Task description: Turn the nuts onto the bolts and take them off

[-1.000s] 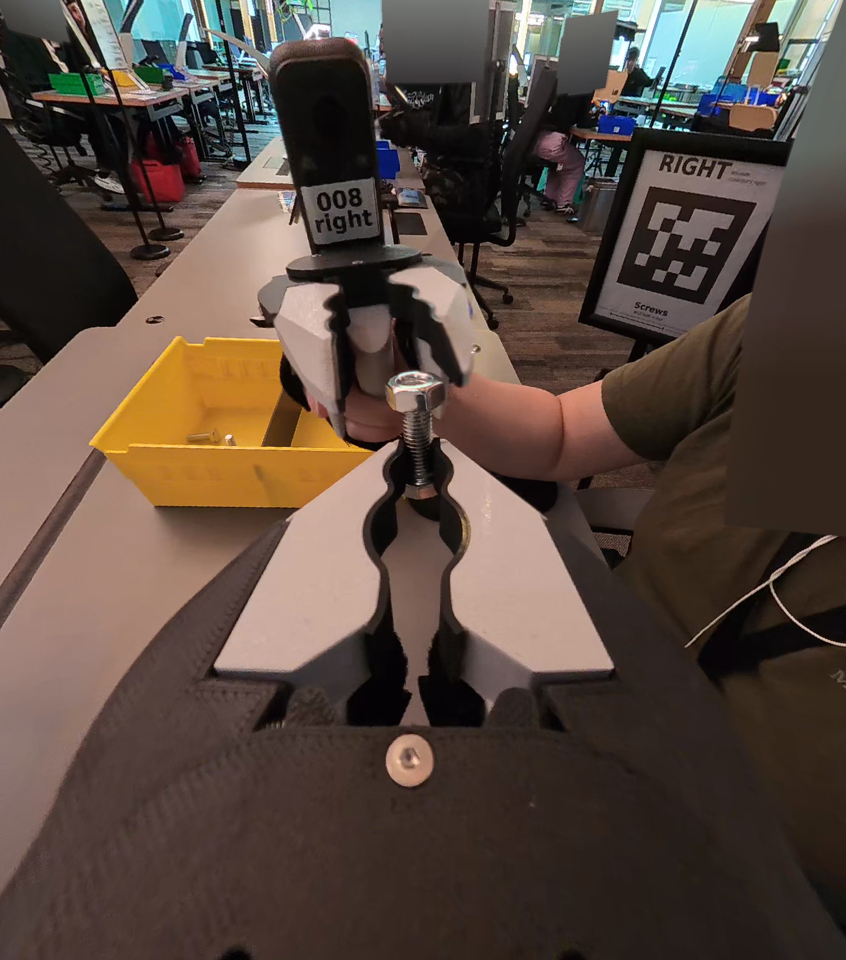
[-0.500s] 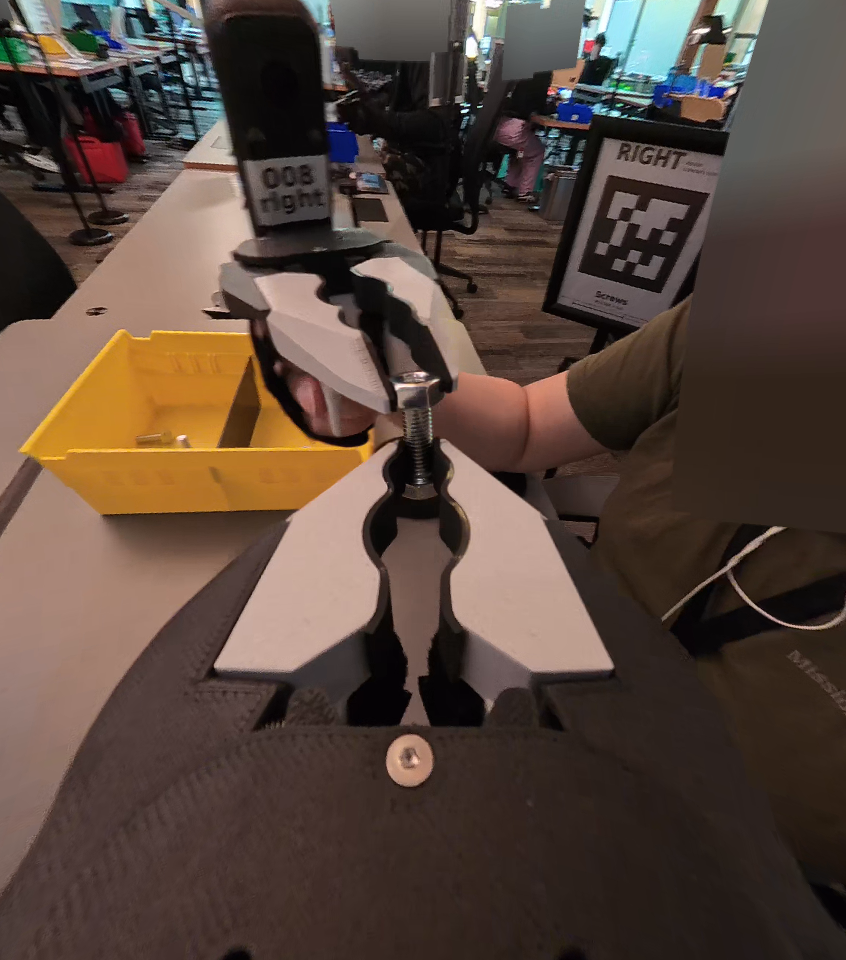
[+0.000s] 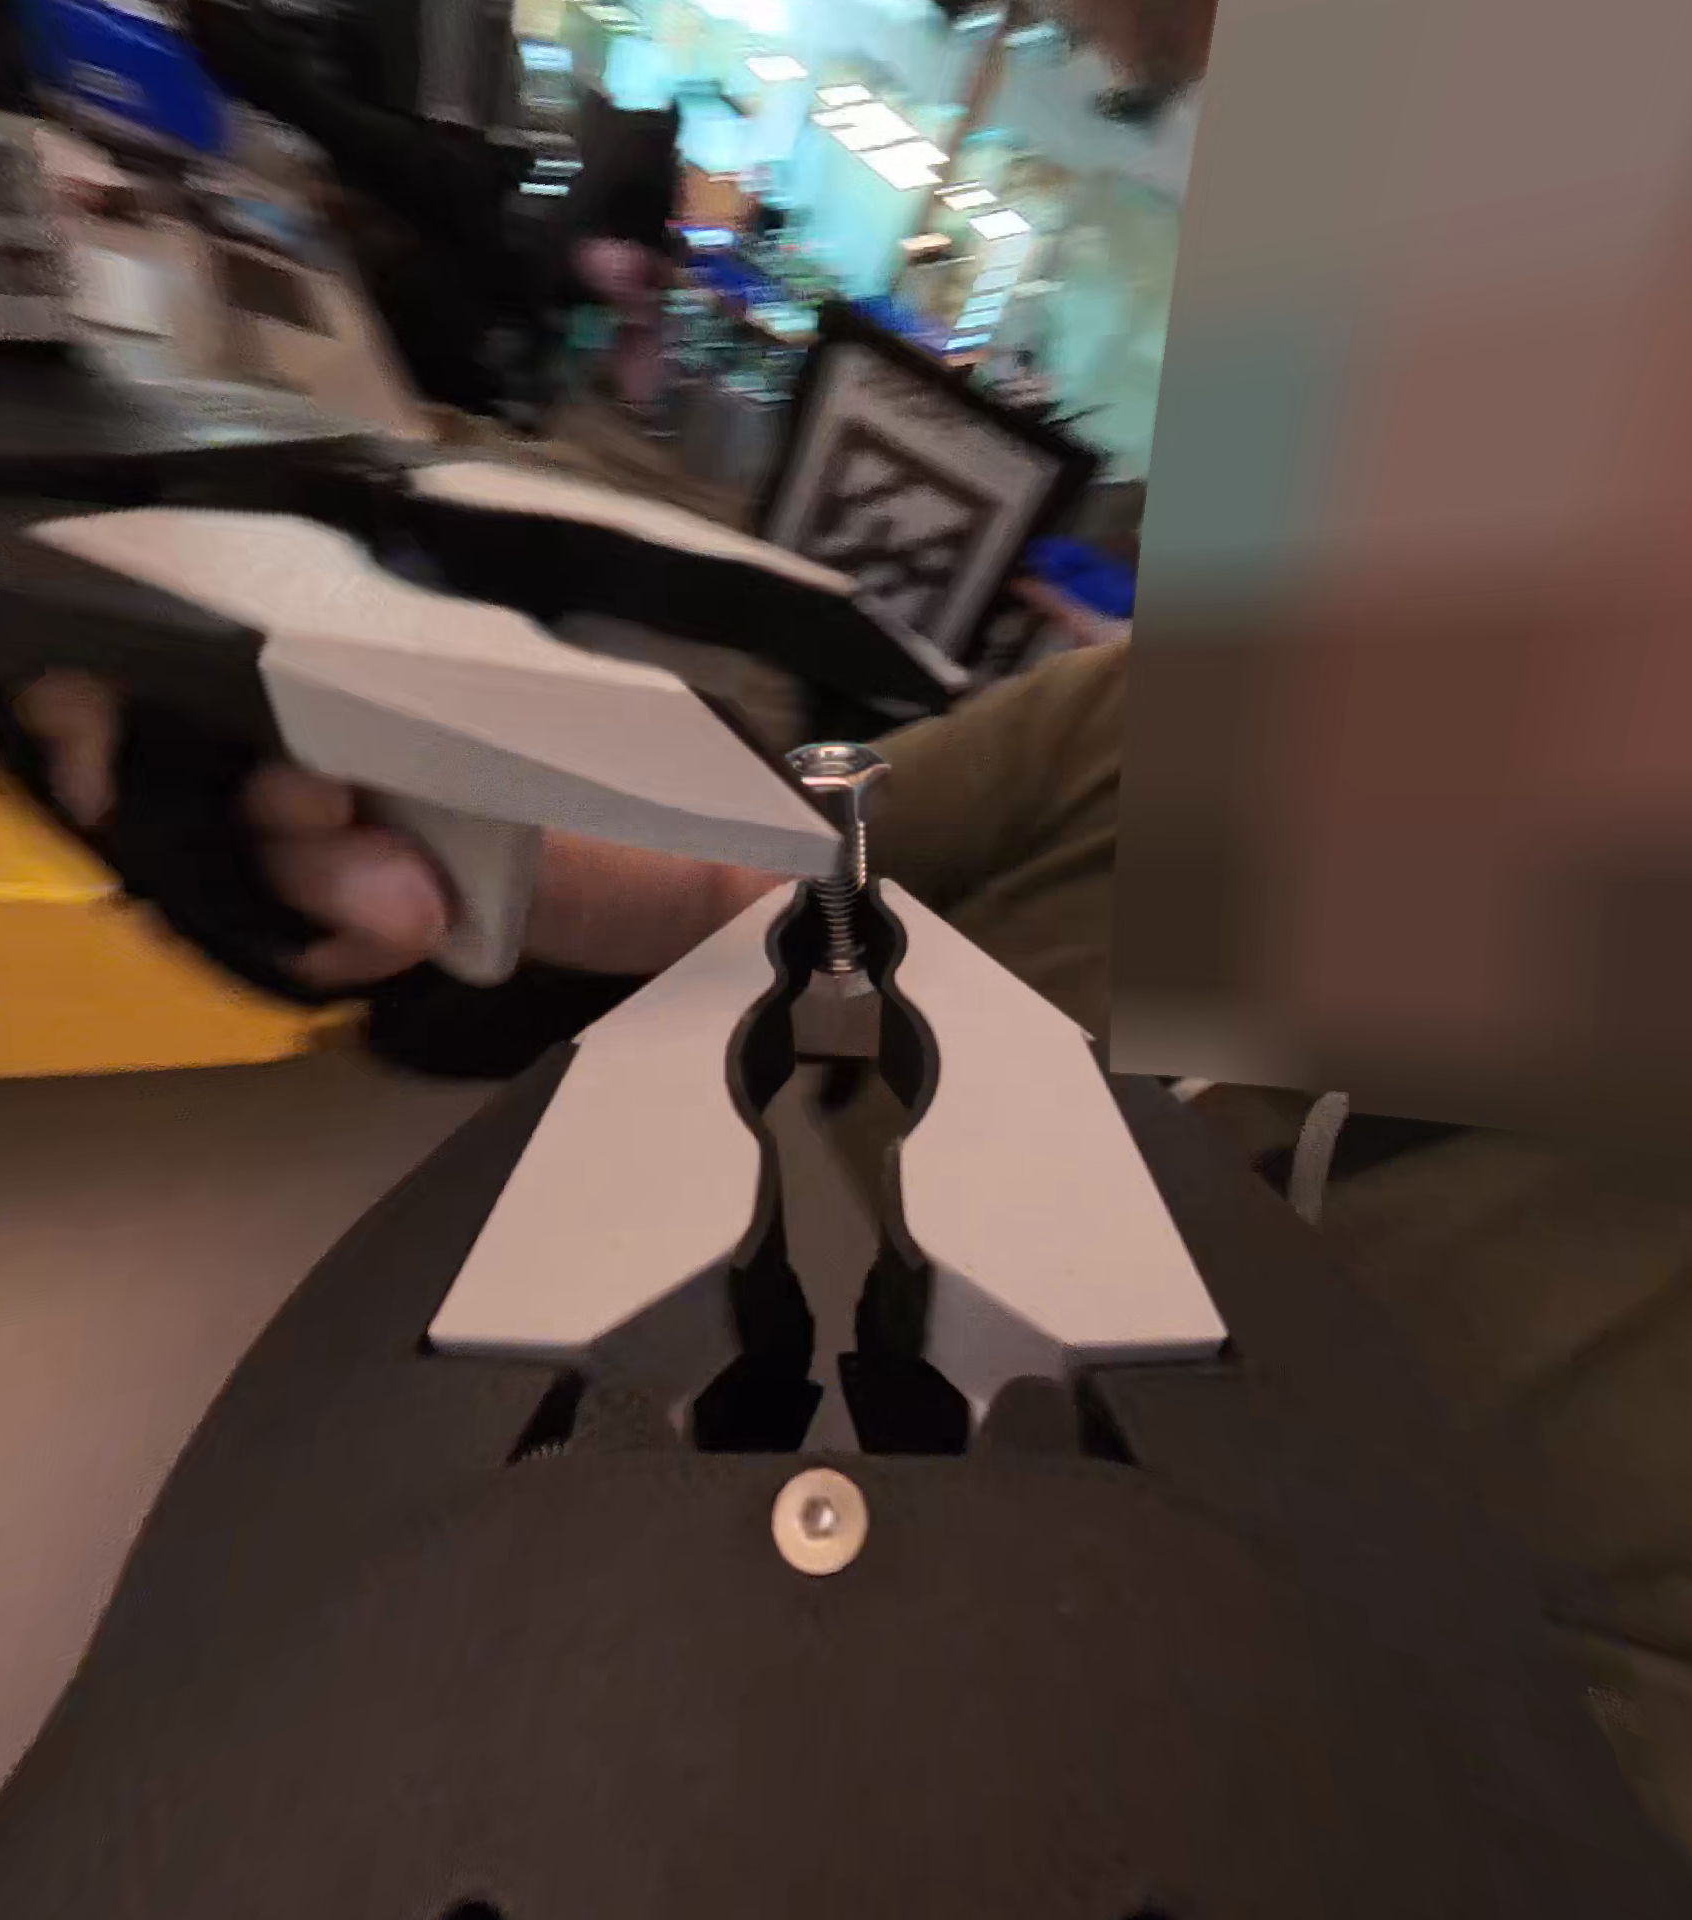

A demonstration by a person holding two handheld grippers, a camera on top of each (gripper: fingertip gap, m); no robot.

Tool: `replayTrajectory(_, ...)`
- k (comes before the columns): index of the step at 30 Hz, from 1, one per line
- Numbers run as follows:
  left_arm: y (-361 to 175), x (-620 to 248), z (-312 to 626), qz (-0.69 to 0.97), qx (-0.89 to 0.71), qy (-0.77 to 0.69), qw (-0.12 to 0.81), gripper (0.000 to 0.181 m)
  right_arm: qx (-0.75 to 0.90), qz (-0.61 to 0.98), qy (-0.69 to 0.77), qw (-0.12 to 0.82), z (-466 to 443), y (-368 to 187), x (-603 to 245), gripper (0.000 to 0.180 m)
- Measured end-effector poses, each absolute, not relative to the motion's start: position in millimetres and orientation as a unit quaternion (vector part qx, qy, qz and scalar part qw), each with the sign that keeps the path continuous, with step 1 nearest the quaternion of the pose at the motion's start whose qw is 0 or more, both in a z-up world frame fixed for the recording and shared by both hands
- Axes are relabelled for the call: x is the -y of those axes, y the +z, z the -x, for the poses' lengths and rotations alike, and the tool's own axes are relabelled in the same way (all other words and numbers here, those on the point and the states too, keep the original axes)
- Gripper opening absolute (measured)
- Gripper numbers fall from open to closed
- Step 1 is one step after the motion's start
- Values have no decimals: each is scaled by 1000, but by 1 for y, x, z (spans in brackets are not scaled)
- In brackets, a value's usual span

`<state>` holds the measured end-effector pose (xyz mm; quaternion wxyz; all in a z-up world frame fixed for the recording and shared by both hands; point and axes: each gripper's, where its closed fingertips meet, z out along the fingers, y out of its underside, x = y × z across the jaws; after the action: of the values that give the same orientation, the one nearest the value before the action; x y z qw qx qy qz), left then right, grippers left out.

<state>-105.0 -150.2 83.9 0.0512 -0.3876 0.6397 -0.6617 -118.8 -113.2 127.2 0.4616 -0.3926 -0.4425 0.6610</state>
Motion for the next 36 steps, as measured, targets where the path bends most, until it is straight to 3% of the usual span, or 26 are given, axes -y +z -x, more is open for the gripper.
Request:
replayTrajectory(1, 78, 134, 97, 420, -648, -625, 116, 7, 427, 434, 620, 494, 118, 127, 97, 50)
replayTrajectory(4, 74, 70, 78, 501, -625, -498, 332, 7, 359, 523, 431, 641, 102, 133, 45, 51)
replayTrajectory(7, 82, 19, 77, 541, -570, -382, 487, 8, 293, 493, 305, 760, 86, 158, 35, 50)
replayTrajectory(10, 93, 4, 82, 541, -535, -342, 551, 7, 253, 523, 243, 777, 82, 154, 21, 50)
replayTrajectory(14, 98, 3, 83, 535, -525, -324, 577, 8, 225, 550, 281, 754, 92, 141, 11, 44)
replayTrajectory(19, 97, 6, 81, 532, -530, -321, 577, 7, 230, 567, 290, 736, 100, 130, 6, 42)
replayTrajectory(23, 97, 11, 79, 526, -536, -335, 570, 7, 244, 561, 286, 737, 98, 131, 9, 18)
replayTrajectory(29, 103, 34, 79, 486, -573, -384, 537, 7, 328, 530, 345, 702, 105, 138, 33, 17)
replayTrajectory(36, 95, 144, 102, 355, -686, -586, 245, 7, 503, 369, 623, 473, 121, 127, 135, 17)
